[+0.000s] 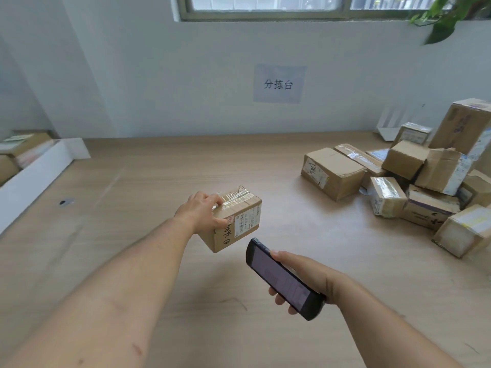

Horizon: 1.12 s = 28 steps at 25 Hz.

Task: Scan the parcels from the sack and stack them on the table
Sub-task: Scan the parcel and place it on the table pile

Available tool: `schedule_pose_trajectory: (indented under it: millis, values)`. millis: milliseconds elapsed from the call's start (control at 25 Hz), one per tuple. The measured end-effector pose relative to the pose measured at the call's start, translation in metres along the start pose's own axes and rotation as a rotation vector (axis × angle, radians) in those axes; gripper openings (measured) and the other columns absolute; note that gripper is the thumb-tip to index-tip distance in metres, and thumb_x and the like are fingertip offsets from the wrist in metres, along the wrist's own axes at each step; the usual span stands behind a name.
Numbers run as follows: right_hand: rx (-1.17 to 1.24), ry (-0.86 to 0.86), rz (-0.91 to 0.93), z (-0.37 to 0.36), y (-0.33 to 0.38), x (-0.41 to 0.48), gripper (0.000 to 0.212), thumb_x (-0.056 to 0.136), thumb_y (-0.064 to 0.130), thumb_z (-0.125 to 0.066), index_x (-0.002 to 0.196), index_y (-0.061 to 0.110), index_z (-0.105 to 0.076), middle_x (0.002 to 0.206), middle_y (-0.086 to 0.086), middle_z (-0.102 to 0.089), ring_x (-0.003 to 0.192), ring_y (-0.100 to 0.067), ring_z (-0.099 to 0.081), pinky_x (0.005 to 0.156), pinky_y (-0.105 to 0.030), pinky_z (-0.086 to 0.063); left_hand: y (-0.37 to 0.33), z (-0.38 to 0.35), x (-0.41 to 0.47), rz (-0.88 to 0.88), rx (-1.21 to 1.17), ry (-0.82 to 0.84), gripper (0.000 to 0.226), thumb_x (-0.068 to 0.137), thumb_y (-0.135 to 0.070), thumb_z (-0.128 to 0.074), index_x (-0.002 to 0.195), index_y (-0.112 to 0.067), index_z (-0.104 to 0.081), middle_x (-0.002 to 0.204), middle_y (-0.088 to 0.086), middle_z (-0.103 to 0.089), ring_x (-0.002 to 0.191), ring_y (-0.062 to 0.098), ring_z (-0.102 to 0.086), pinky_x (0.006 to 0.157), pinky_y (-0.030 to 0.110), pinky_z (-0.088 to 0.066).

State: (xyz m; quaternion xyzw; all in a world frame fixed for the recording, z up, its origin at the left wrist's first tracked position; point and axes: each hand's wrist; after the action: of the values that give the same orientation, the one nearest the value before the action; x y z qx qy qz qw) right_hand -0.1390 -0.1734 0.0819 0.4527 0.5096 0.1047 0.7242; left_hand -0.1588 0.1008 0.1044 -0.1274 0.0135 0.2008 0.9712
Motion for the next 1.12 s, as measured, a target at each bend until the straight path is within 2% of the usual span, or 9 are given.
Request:
schedule_pose_trajectory:
  millis: [280,640,920,1120]
  values:
    - [-0.075,0.065,0.086,-0.062,0.031,0.018,0.051,0.099,0.055,-0.044,0.119,0.011,-0.06,0.094,-0.014,-0.067,0.079,-0.026,-0.065,0.071,-0.042,-0.053,0.084,0.012,-0.085,0.275,-0.089,-0.108,0.061,0.076,-0.054,-0.067,0.131,-0.036,-0.047,0.136,0.001,-0.041,0.129,0.021,-0.035,0.1,0.036,-0.036]
    - [-0.272,0.416,0.136,-0.167,0.044,0.025,0.048,0.101,0.052,-0.04,0.118,0.012,-0.06,0.091,-0.014,-0.067,0.078,-0.027,-0.065,0.066,-0.038,-0.053,0.151,0.027,-0.249,0.691,-0.054,-0.195,0.063,0.076,-0.058,-0.066,0.131,-0.036,-0.045,0.133,0.002,-0.041,0.125,0.021,-0.04,0.097,0.038,-0.039]
    - [-0.427,0.692,0.147,-0.299,0.051,0.022,0.054,0.101,0.054,-0.04,0.123,0.008,-0.057,0.086,-0.015,-0.066,0.074,-0.028,-0.062,0.06,-0.035,-0.051,0.203,0.037,-0.399,0.991,-0.068,-0.281,0.065,0.079,-0.053,-0.066,0.137,-0.034,-0.042,0.138,0.002,-0.038,0.127,0.021,-0.039,0.099,0.04,-0.039]
    - [-0.493,0.836,0.093,-0.409,0.062,0.0,0.056,0.099,0.057,-0.041,0.1,0.006,-0.064,0.082,-0.014,-0.065,0.069,-0.025,-0.061,0.055,-0.031,-0.052,0.256,0.05,-0.511,1.191,-0.048,-0.327,0.067,0.076,-0.056,-0.065,0.135,-0.035,-0.043,0.144,0.005,-0.035,0.134,0.025,-0.031,0.102,0.045,-0.038]
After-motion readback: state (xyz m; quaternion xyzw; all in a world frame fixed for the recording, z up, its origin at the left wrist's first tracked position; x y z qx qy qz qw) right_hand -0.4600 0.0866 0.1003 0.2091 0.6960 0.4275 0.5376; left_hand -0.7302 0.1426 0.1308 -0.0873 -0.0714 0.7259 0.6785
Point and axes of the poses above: each hand's wrist, its own x-axis towards the middle knuckle, its own z-axis out of the back of the hand, y = z × x
